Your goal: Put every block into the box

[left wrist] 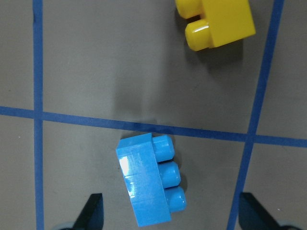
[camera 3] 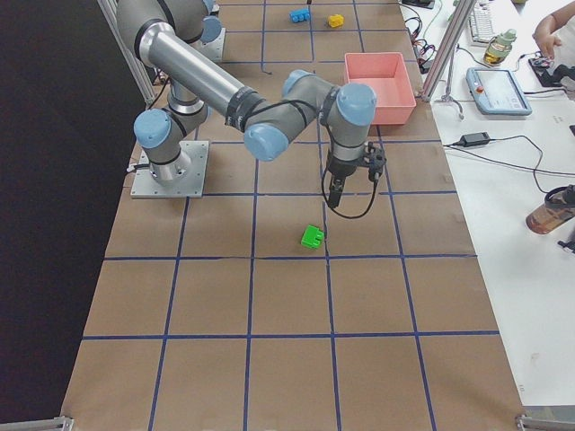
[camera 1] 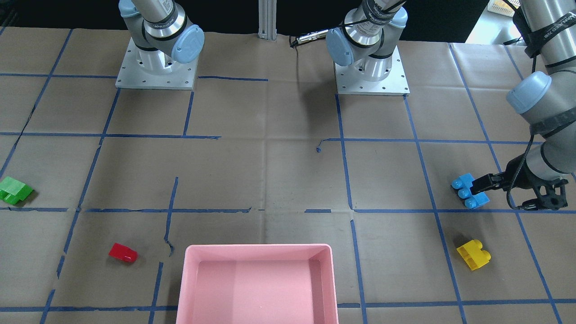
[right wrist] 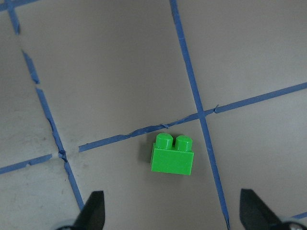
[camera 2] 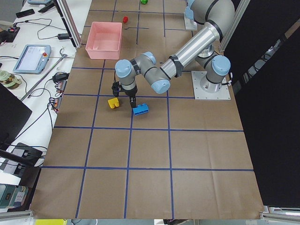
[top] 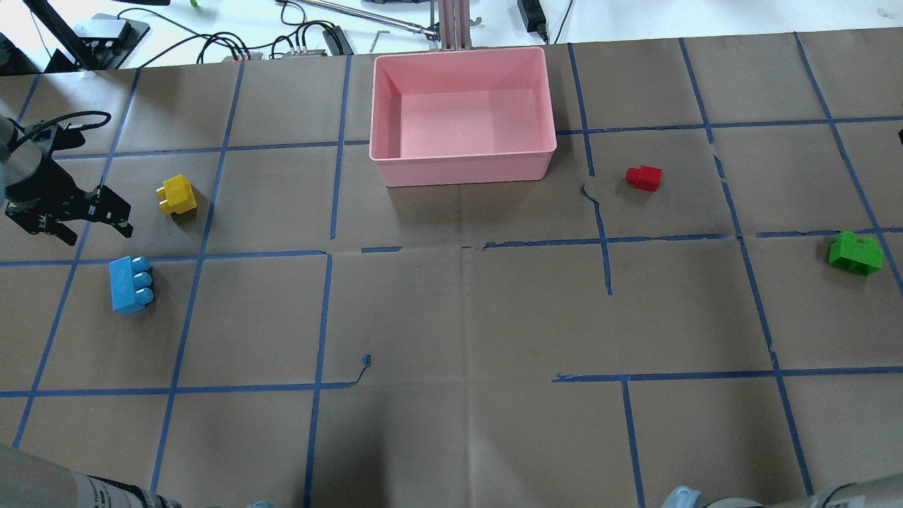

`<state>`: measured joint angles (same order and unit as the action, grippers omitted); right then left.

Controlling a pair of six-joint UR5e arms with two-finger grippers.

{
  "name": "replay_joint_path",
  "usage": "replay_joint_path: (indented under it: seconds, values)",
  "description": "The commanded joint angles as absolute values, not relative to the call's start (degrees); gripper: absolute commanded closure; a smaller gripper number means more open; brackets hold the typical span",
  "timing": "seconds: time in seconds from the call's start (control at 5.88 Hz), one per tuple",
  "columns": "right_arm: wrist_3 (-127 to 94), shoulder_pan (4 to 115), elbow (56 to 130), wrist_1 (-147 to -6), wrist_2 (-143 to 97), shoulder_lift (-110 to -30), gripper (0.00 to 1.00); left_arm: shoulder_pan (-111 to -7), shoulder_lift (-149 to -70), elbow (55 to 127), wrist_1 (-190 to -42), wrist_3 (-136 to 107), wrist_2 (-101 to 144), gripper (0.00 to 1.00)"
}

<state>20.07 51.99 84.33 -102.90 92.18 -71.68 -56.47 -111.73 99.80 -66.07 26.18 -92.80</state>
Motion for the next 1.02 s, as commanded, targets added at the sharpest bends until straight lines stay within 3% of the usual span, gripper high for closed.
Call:
replay_joint_path:
  seconds: [0.0,0.51,0.68,0.85]
  values:
    - [11.46,51.5,84.81,-105.12,92.2,-65.77,0.01,-56.25,-114.68,100.98,-65.66,26.02,-92.81,0.03]
    - [8.69,51.42,93.91,-113.76,92.72,-61.96,0.01,-56.16,-116.97,104.59,-58.89,26.54,-96.68,0.02]
    - [10.62,51.42,97.96,-120.6,94.9,-61.96,0.01,-56.16,-117.24,104.68,-58.97,26.37,-96.68,0.13]
    - [12.98,51.33,100.43,-125.11,95.36,-61.96,0.01,-56.16,-117.25,104.68,-58.89,26.19,-96.59,0.5]
